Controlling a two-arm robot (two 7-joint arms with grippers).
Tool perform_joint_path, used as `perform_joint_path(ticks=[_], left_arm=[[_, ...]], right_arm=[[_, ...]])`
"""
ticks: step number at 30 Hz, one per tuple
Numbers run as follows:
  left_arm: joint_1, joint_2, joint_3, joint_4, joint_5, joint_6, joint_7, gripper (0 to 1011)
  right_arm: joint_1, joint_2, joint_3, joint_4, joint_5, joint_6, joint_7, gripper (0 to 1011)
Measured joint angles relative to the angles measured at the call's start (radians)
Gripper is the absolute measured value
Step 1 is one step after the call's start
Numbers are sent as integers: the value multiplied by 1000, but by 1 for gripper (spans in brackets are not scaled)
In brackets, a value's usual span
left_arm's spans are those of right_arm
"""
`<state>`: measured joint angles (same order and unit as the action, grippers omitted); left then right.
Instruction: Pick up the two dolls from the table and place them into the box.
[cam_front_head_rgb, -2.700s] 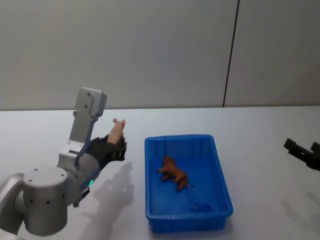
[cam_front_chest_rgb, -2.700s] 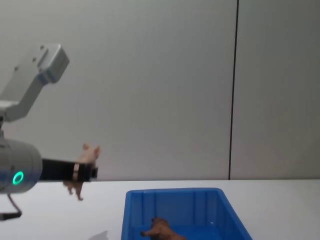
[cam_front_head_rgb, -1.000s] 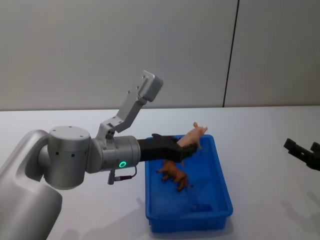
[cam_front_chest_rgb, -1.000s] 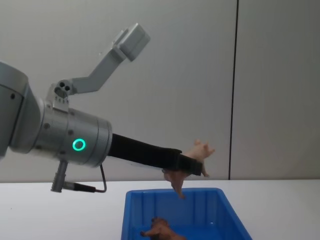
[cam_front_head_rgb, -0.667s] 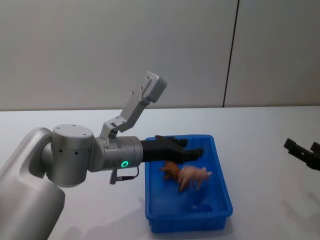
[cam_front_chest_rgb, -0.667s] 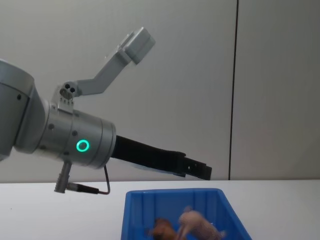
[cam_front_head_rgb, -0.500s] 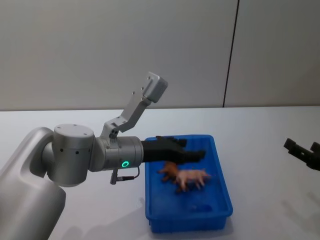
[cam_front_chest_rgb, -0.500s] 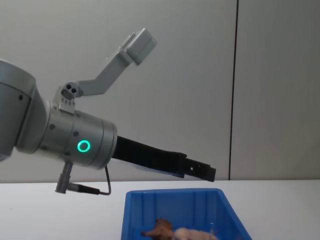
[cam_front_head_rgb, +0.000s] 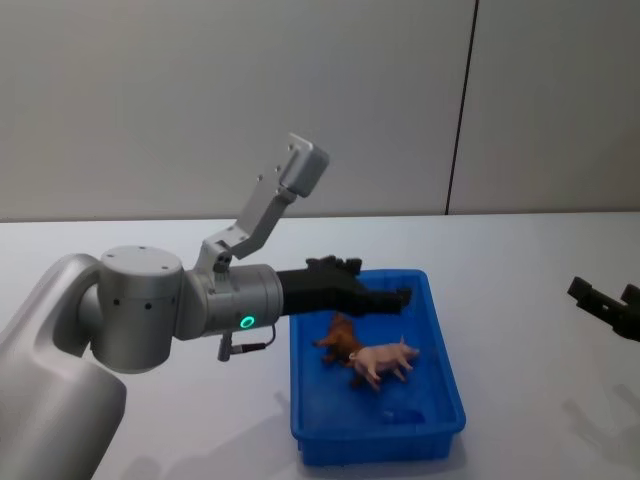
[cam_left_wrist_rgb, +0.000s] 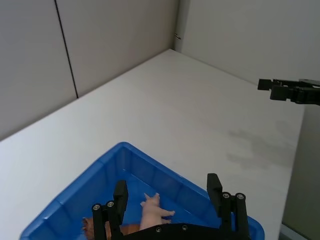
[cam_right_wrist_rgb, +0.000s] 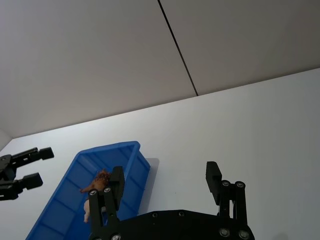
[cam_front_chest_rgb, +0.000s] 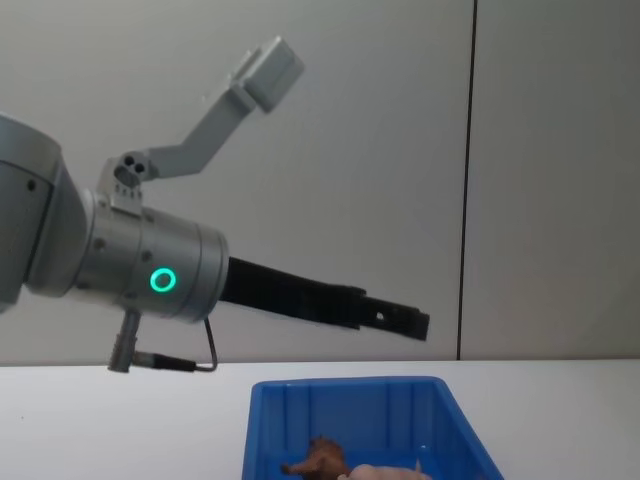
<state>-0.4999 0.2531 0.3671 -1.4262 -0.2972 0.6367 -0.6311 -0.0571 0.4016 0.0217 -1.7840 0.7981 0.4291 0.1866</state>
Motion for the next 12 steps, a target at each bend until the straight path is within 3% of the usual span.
perform_joint_path(ticks=[12], left_arm=[[43,25,-23,-83,-30,-106,140,1001]], right_arm=[[0,0,0,0,0,0,0,1000]])
